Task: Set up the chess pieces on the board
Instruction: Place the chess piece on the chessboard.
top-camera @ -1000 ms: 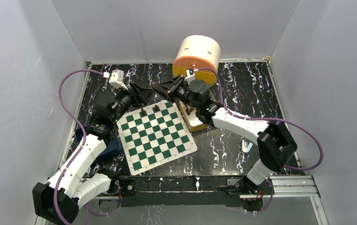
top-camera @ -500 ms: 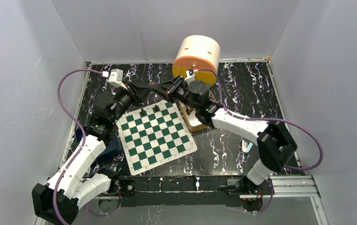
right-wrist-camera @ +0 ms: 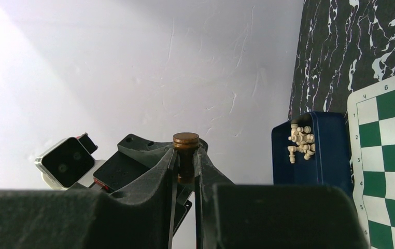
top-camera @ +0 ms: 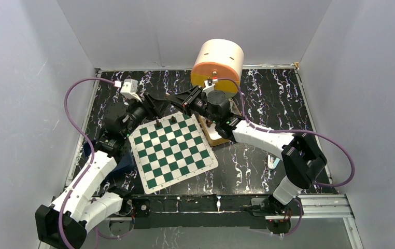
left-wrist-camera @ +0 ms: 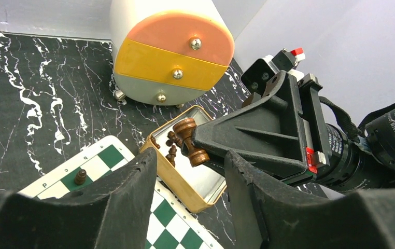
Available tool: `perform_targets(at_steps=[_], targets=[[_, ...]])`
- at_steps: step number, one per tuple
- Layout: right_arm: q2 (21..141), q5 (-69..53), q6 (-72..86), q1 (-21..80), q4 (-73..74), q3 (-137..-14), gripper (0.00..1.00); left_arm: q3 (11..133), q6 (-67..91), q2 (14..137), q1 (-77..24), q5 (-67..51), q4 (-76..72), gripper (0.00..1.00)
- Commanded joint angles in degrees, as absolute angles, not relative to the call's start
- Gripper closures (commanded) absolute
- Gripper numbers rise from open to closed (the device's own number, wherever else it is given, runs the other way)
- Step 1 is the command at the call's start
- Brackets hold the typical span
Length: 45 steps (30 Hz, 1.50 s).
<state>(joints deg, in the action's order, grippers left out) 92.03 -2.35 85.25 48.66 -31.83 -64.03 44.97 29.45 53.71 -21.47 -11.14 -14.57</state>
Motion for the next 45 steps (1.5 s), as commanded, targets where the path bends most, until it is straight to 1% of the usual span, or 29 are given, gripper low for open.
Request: perform_targets(at_steps=[1,8,21,24,29,34,39,43,45], targets=[[91.9,-4.5,86.0,49.9,-35.9,-65.3,0.83,46.4,27.3,53.1,-21.5,-11.6,-14.8,0.52],[91.4,-4.9,86.8,50.2,-36.6,-64.4,0.83,47.8,26.1,53.9,-21.5,-10.3,-13.6,0.60],[91.9,-5.9,86.4,51.8,-36.2,-63.5,0.83,49.1,23.7,55.1,-21.5,-8.0,-13.4,0.61],[91.9,-6.3,86.3,52.2,-36.4,-62.9,0.83,49.0,23.5,55.2,-21.5,-8.0,-13.5,0.68],[91.0,-6.5,86.0,52.5,-36.2,-61.1,0.82,48.1,23.5,54.2,-21.5,-7.8,-13.4,0.88],[90.3,-6.9,85.8,52.6,-36.3,-58.7,0.81,47.5,23.0,52.7,-21.5,-6.4,-11.6,1.00],[89.4,-7.1,85.5,52.6,-36.5,-55.5,0.78,47.0,22.7,51.5,-21.4,-5.0,-8.1,1.00],[88.1,-6.4,84.1,52.6,-36.3,-53.6,0.74,47.0,21.8,51.2,-21.4,-4.8,-4.6,1.00],[87.5,-5.9,83.4,52.6,-35.6,-53.0,0.71,47.3,21.9,51.2,-21.4,-4.6,-2.6,1.00]])
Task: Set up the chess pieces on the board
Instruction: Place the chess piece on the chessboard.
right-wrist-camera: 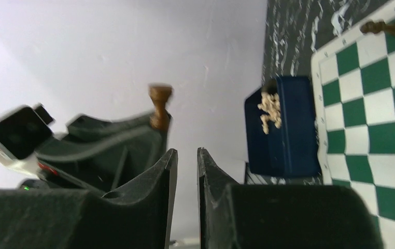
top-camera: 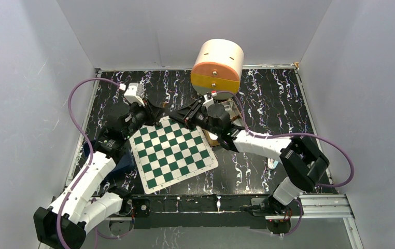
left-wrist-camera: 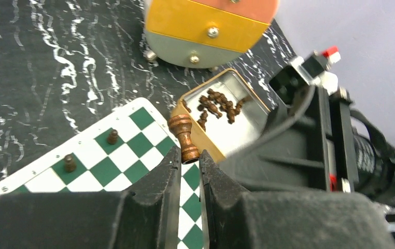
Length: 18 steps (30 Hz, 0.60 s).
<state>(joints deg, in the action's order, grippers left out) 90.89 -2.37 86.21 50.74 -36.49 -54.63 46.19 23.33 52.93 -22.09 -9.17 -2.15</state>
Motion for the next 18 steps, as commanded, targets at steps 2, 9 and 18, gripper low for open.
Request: perform_targets(at_steps=[2,9,18], targets=[[86.6,-5.5,82.6,52.6,-35.2,-52.0,0.66,48.0,21.9,51.1,-21.4,-4.4,0.4,1.00],[80.1,-2.4,75.2,52.5,-30.6,-48.1,0.48,53.4,20.6,53.9,-21.4,-3.0,15.8,1.00],[73.6,0.7,42.3,52.5,-15.5,-52.2,0.28,64.4,18.6,65.9,-21.4,-8.3,40.7,1.00]])
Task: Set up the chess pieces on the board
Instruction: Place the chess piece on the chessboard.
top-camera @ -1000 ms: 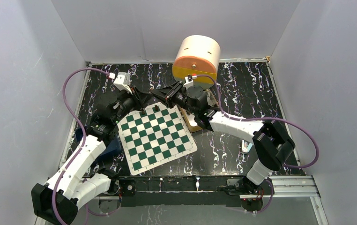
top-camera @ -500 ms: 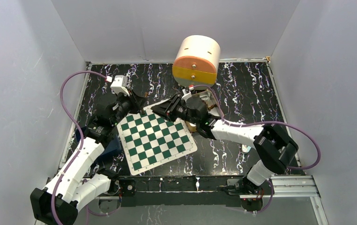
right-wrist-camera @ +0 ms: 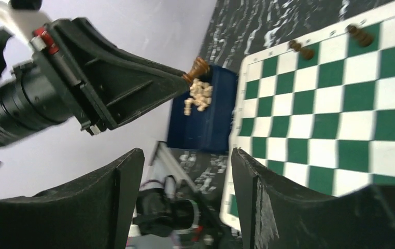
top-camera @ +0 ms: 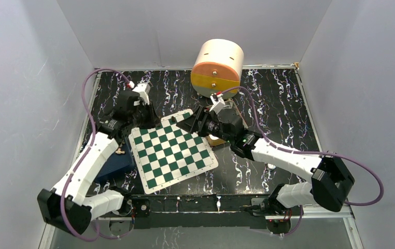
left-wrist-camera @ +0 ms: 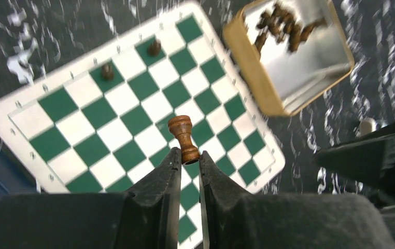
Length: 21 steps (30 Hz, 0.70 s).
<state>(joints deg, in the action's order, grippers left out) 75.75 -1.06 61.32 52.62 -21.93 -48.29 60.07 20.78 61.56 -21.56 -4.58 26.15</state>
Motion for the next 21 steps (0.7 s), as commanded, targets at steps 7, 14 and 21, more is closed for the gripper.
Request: perform_targets(at_steps=[7,14,21], targets=[[73.9,-18.1,15.7,52.5,-20.6,-47.7,0.28,68.1,17.1,71.5,-21.3,-21.9,49.0,1.00],[73.1,-27.1,-3.6,52.6,-35.1,-38.8,0.33,67.8,17.2,72.5,-21.3,-28.1,51.6,1.00],[77.9,-33.1,-12.8,52.7,-40.6,-39.3,0.32,65.1,20.1,72.0,-21.3,-37.3,49.1,1.00]])
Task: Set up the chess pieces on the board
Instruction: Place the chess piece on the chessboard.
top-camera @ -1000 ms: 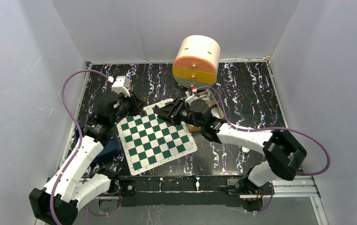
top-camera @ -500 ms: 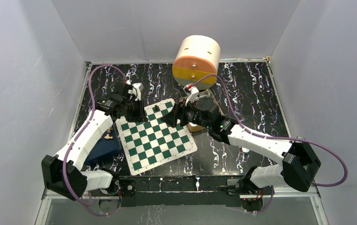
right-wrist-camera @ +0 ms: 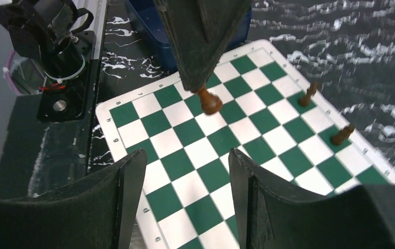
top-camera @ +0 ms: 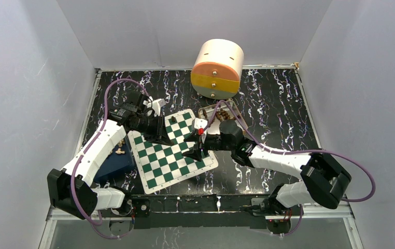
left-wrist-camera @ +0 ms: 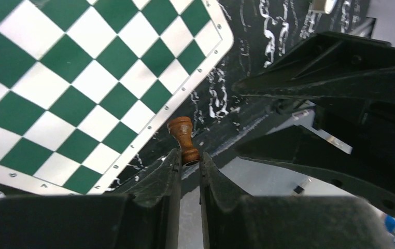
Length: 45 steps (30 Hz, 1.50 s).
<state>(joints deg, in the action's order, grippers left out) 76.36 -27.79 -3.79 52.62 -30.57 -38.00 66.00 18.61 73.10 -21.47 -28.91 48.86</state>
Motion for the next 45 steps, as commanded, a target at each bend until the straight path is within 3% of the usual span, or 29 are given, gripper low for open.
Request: perform_targets(at_steps=[1,19,26,30,35,42,43,45], targets=[[78.4,-33.6,-13.5,52.8,-41.8,-39.1,0.32,65.1,20.0,71.9,-21.3,-37.6,49.0,1.00],[84.3,-38.0,-16.5,54.9,-43.7,-43.6,0.43,62.7,22.7,69.7,-21.3,-43.0,45.0,1.00],[84.5,-34.9,-12.4,55.0,-44.3,-42.9,0.68,63.7,22.8,69.2,-21.3,-40.8,44.1,1.00],[85.2,-32.8,-3.5,55.0,-47.5,-42.9,0.87,65.3,21.5,67.7,-21.3,-34.8,43.8,1.00],[86.6,-31.7,7.5,55.0,-52.7,-43.5,0.99,64.6,21.2,65.2,-21.3,-30.3,40.9,1.00],[87.1,-30.7,11.0,55.0,-53.8,-45.0,1.00,63.1,20.3,65.5,-21.3,-29.5,40.4,1.00],[87.2,-30.7,11.0,55.0,-53.7,-45.0,0.98,63.2,20.2,65.7,-21.3,-29.2,40.6,1.00],[86.9,-30.4,10.8,55.0,-52.9,-44.9,0.85,63.8,20.1,65.8,-21.3,-28.1,41.3,1.00]])
